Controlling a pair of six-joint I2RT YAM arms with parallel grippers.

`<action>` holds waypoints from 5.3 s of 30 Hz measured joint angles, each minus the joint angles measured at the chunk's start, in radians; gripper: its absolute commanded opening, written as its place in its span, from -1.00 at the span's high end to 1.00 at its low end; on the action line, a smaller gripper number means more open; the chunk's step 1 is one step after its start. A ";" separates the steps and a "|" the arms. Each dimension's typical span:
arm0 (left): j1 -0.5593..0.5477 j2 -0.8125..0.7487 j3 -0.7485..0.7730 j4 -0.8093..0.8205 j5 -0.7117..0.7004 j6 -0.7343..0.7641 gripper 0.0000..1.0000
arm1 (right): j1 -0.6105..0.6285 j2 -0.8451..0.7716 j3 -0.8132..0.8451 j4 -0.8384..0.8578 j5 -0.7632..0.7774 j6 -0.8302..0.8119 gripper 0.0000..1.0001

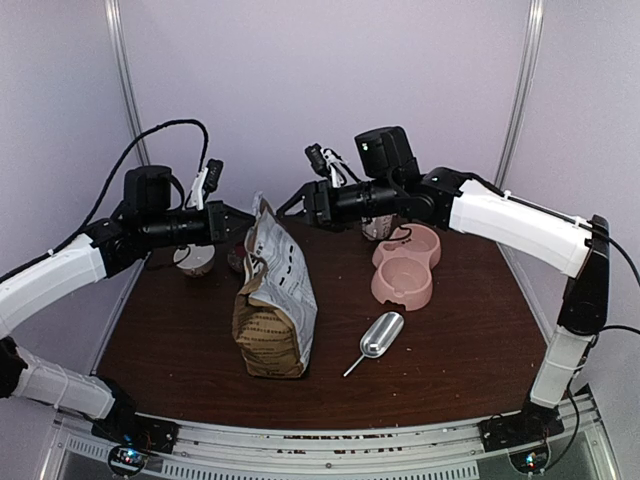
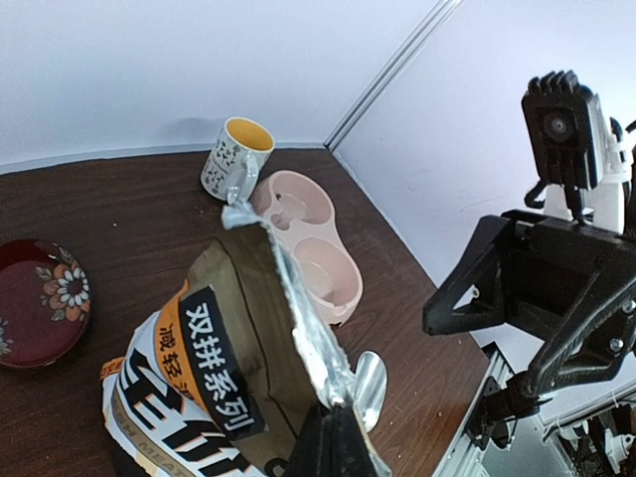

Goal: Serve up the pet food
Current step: Open the seal of the pet food bag.

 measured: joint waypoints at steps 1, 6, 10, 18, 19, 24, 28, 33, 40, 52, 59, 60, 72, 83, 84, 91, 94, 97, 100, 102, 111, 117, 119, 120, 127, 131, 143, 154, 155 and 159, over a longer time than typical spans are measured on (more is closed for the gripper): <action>0.000 -0.007 -0.011 0.010 -0.001 -0.004 1.00 | 0.005 -0.003 0.000 -0.012 0.009 -0.003 -0.17; 0.000 -0.021 -0.050 0.063 -0.003 -0.021 1.00 | 0.023 -0.005 0.000 -0.065 0.059 -0.006 -0.18; 0.000 -0.021 -0.063 0.093 0.001 -0.030 1.00 | 0.038 -0.004 0.011 -0.106 0.097 -0.006 -0.19; 0.000 -0.018 -0.075 0.127 0.024 -0.044 1.00 | 0.058 0.023 0.086 -0.145 0.142 0.006 -0.20; 0.000 -0.018 -0.076 0.129 0.025 -0.044 1.00 | 0.060 0.031 0.096 -0.146 0.144 0.007 -0.20; 0.000 -0.013 -0.076 0.138 0.030 -0.051 1.00 | 0.067 0.105 0.192 -0.169 0.147 0.009 -0.21; 0.000 -0.008 -0.076 0.146 0.038 -0.065 1.00 | 0.072 0.154 0.255 -0.188 0.147 0.004 -0.18; 0.000 -0.006 -0.076 0.150 0.043 -0.077 1.00 | 0.079 0.186 0.276 -0.200 0.146 -0.003 -0.10; 0.000 -0.001 -0.076 0.155 0.048 -0.091 1.00 | 0.090 0.204 0.276 -0.197 0.143 -0.003 0.02; -0.002 0.005 -0.073 0.157 0.050 -0.095 1.00 | 0.092 0.215 0.277 -0.165 0.131 -0.004 0.67; -0.002 0.005 -0.073 0.154 0.041 -0.097 1.00 | 0.090 0.215 0.276 -0.169 0.128 -0.002 0.92; -0.002 0.005 -0.073 0.153 0.039 -0.097 1.00 | 0.090 0.215 0.274 -0.169 0.127 -0.002 0.95; -0.003 0.006 -0.073 0.144 0.039 -0.097 1.00 | 0.086 0.212 0.269 -0.177 0.132 -0.041 1.00; -0.022 0.010 -0.066 0.117 0.034 -0.058 1.00 | 0.097 0.221 0.340 -0.350 0.282 -0.216 1.00; -0.023 0.010 -0.066 0.116 0.034 -0.056 1.00 | 0.097 0.221 0.340 -0.354 0.287 -0.224 1.00; -0.028 0.010 -0.064 0.103 0.034 -0.035 1.00 | 0.097 0.221 0.340 -0.364 0.300 -0.261 1.00; -0.031 0.011 -0.056 0.086 0.031 -0.019 1.00 | 0.097 0.225 0.356 -0.388 0.313 -0.286 1.00; -0.033 0.011 -0.043 0.065 0.023 0.001 1.00 | 0.098 0.232 0.383 -0.423 0.332 -0.315 1.00; -0.034 0.013 -0.030 0.042 0.021 0.022 1.00 | 0.100 0.238 0.406 -0.460 0.358 -0.346 1.00; -0.035 0.014 -0.026 0.034 0.020 0.029 1.00 | 0.100 0.241 0.420 -0.480 0.371 -0.362 1.00; -0.038 0.030 0.006 -0.011 0.020 0.075 1.00 | 0.103 0.254 0.469 -0.557 0.423 -0.431 1.00; -0.042 0.045 0.036 -0.054 0.020 0.112 1.00 | 0.103 0.256 0.485 -0.590 0.445 -0.489 1.00; -0.043 0.049 0.039 -0.062 0.022 0.122 1.00 | 0.104 0.256 0.486 -0.596 0.451 -0.505 1.00; -0.044 0.050 0.039 -0.062 0.024 0.126 1.00 | 0.105 0.256 0.486 -0.598 0.453 -0.514 1.00; -0.046 0.052 0.045 -0.081 0.026 0.155 1.00 | 0.108 0.256 0.486 -0.604 0.462 -0.559 1.00; -0.048 0.055 0.053 -0.095 0.024 0.164 1.00 | 0.108 0.256 0.486 -0.600 0.457 -0.560 0.76; -0.050 0.075 0.066 -0.083 0.023 0.121 1.00 | 0.093 0.248 0.446 -0.426 0.373 -0.438 -0.02; -0.050 0.074 0.066 -0.087 0.016 0.106 1.00 | 0.093 0.251 0.446 -0.391 0.377 -0.420 0.37; -0.050 0.073 0.066 -0.087 0.016 0.106 1.00 | 0.093 0.251 0.446 -0.391 0.375 -0.423 0.38; -0.050 0.068 0.066 -0.088 0.014 0.102 1.00 | 0.093 0.251 0.434 -0.384 0.373 -0.440 0.52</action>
